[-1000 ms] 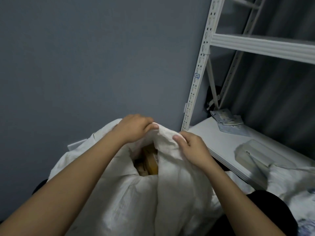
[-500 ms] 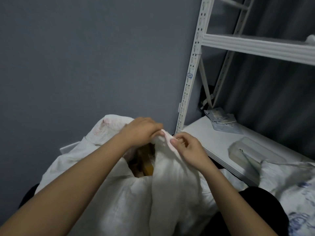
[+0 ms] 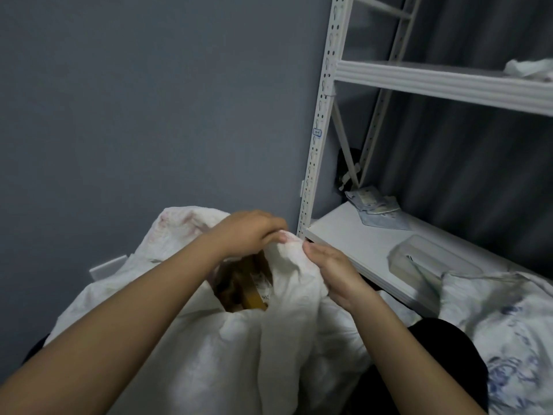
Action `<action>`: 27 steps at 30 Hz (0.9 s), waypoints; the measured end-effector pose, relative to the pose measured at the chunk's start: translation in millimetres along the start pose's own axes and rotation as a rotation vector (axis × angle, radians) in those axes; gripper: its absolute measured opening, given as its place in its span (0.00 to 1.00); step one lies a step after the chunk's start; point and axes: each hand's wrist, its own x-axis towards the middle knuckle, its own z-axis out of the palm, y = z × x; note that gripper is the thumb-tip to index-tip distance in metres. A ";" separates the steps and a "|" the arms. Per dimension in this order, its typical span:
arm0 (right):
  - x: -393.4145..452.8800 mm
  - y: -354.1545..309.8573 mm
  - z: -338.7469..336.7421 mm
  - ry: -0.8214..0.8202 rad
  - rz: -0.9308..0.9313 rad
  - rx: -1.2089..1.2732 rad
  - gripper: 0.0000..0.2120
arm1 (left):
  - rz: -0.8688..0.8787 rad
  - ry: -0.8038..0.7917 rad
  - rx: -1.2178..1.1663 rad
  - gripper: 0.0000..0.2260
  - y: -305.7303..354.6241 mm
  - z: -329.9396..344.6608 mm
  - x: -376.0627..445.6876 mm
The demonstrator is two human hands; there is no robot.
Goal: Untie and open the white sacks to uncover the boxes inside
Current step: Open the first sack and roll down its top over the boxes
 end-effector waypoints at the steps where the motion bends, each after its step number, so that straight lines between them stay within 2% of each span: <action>1: -0.3 0.1 0.9 0.050 -0.035 -0.095 0.08 | -0.033 0.032 0.023 0.09 -4.7 -1.8 2.9; 2: 0.2 1.7 0.9 0.144 -0.072 -0.216 0.06 | -0.067 0.057 0.045 0.11 -9.3 -3.2 4.6; 4: 3.8 3.8 0.9 0.184 -0.054 -0.138 0.08 | -0.057 0.031 0.023 0.13 -10.3 -4.4 6.3; 6: 3.9 -1.3 2.6 0.012 0.102 0.190 0.13 | 0.034 -0.048 -0.051 0.13 -1.9 -3.4 8.3; 7: 2.0 -5.6 3.7 -0.001 0.109 0.228 0.13 | 0.074 -0.050 -0.053 0.12 2.5 -3.2 9.6; 8: 2.6 -7.3 3.7 0.032 0.064 0.141 0.13 | 0.079 -0.029 -0.022 0.12 4.1 -4.6 11.5; 10: 3.0 -5.0 5.7 0.180 -0.176 -0.302 0.10 | 0.033 0.055 0.080 0.12 -0.3 -9.1 15.1; 12: 2.8 -4.1 8.6 0.251 -0.241 -0.414 0.06 | 0.026 0.101 0.128 0.12 -4.7 -10.7 18.1; 13: 4.4 -4.3 8.7 0.220 -0.153 -0.281 0.06 | 0.047 0.098 0.092 0.11 -5.1 -9.7 19.3; 15: 3.2 -11.5 8.8 0.017 0.086 0.279 0.10 | 0.091 0.033 -0.095 0.12 -4.1 -9.3 21.0; 16: 3.1 -12.9 6.7 -0.037 0.155 0.464 0.13 | 0.099 -0.018 -0.179 0.11 -3.7 -10.7 21.8; 17: 3.9 -13.2 4.7 -0.036 0.166 0.472 0.14 | 0.099 -0.059 -0.203 0.09 -4.1 -12.3 23.0; 18: 2.8 -10.8 4.9 0.000 0.110 0.335 0.13 | 0.091 -0.067 -0.155 0.07 -4.2 -14.4 24.2; 20: -4.7 -3.3 8.8 0.169 -0.087 -0.118 0.09 | 0.060 0.024 0.034 0.08 -5.5 -16.8 26.9; 22: -12.0 1.6 15.8 0.236 -0.236 -0.333 0.08 | 0.040 0.128 0.145 0.10 -5.0 -15.6 29.0; 24: -11.8 5.4 20.3 0.273 -0.249 -0.387 0.10 | 0.059 0.198 0.213 0.10 -2.0 -12.8 30.3; 25: -10.6 3.0 21.3 0.270 -0.194 -0.339 0.11 | 0.049 0.234 0.224 0.10 0.4 -11.6 30.5; 27: -6.2 -6.6 21.5 0.172 -0.028 -0.009 0.11 | -0.049 0.341 0.136 0.09 5.6 -14.4 28.4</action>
